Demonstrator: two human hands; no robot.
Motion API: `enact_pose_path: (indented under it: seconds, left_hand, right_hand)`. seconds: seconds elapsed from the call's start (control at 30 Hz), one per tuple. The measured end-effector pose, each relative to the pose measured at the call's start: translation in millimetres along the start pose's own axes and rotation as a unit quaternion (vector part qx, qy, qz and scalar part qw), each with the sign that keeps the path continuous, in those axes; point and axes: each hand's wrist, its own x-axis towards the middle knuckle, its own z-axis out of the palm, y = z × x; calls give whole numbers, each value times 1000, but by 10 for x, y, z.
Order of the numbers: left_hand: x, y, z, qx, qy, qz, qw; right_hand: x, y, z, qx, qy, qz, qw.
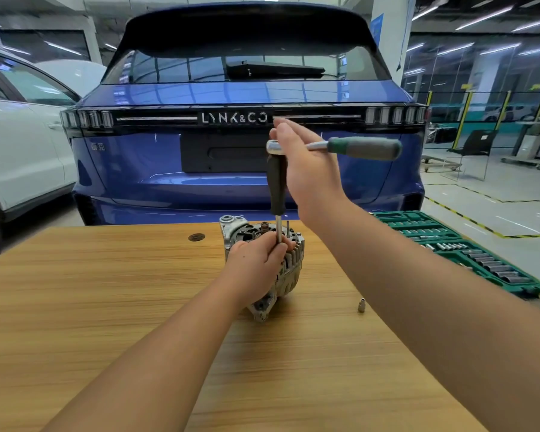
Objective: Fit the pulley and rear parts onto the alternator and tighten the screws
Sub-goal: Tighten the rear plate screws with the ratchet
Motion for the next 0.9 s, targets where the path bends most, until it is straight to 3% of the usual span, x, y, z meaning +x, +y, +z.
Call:
enact_pose_path:
  seconds: [0.03, 0.1, 0.17, 0.27, 0.43, 0.6, 0.73, 0.8, 0.9]
  left_hand:
    - [-8, 8, -3, -1, 1, 3, 1000]
    - [-26, 24, -2, 0, 3, 10, 1000]
    - [-41, 37, 3, 3, 4, 9, 1000]
    - [-56, 53, 0, -2, 8, 7, 1000]
    - [-64, 76, -13, -5, 4, 5, 1000]
    - [-37, 43, 12, 2, 9, 8, 1000]
    - [-45, 40, 15, 9, 3, 14, 1000]
    - [-43, 29, 21, 12, 6, 16, 1000]
    - [-37, 30, 24, 13, 3, 16, 1000]
  right_hand:
    - [-9, 46, -47, -124, -8, -106, 987]
    - [7, 119, -130, -299, -25, -275, 913]
    - [8, 121, -158, -374, -54, -339, 862]
    - [5, 71, -156, -419, -131, -353, 827]
    - [48, -26, -221, -459, -223, -301, 806]
    - [150, -220, -212, -527, -213, -262, 780]
    - [273, -398, -95, -580, -226, -145, 769]
    - [304, -467, -66, -548, -217, -56, 806]
    - [308, -531, -60, -352, -179, 134, 909]
